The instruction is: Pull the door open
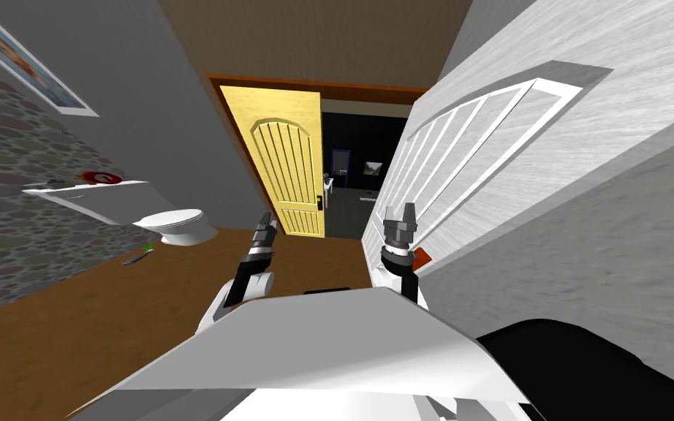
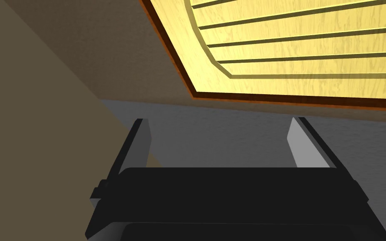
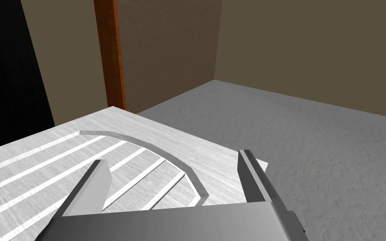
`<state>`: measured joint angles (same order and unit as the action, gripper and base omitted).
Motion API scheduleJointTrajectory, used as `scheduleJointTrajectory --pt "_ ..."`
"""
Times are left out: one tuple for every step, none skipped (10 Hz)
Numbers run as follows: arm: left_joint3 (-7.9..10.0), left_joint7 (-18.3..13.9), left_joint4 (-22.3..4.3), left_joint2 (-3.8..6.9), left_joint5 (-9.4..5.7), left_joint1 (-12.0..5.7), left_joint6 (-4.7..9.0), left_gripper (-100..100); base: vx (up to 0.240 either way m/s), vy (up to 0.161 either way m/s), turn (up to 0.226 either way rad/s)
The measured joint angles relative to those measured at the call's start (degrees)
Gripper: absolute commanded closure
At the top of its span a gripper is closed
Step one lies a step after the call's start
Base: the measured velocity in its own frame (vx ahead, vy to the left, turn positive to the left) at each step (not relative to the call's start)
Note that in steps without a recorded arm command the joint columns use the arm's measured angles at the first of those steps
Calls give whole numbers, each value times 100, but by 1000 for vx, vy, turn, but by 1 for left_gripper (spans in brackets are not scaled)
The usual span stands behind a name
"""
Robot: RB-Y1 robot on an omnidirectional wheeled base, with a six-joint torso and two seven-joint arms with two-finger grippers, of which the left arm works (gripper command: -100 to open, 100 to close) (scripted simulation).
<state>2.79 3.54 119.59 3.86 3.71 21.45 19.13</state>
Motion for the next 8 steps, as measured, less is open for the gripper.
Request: scheduleJointTrajectory --pt "-6 -16 -91 13 -12 -55 -21 -100 91 2 -31" --pt "-12 -32 -205 30 -27 -79 4 -100 91 0 -45" --pt "-17 -53 -308 47 -43 -99 31 -100 88 -3 -44" --pt "-20 -73 -419 65 -59 -145 39 -100 120 -16 -61" --pt "-39 -95 -541 77 -77 -201 17 -100 149 4 -43" --pt "-48 -119 -671 95 -96 -260 1 -100 138 8 -43" --pt "-45 -145 -810 118 -117 -328 1 -100 108 -13 -43" --pt "-51 -165 -918 130 -133 -378 -5 -100 98 -7 -38"
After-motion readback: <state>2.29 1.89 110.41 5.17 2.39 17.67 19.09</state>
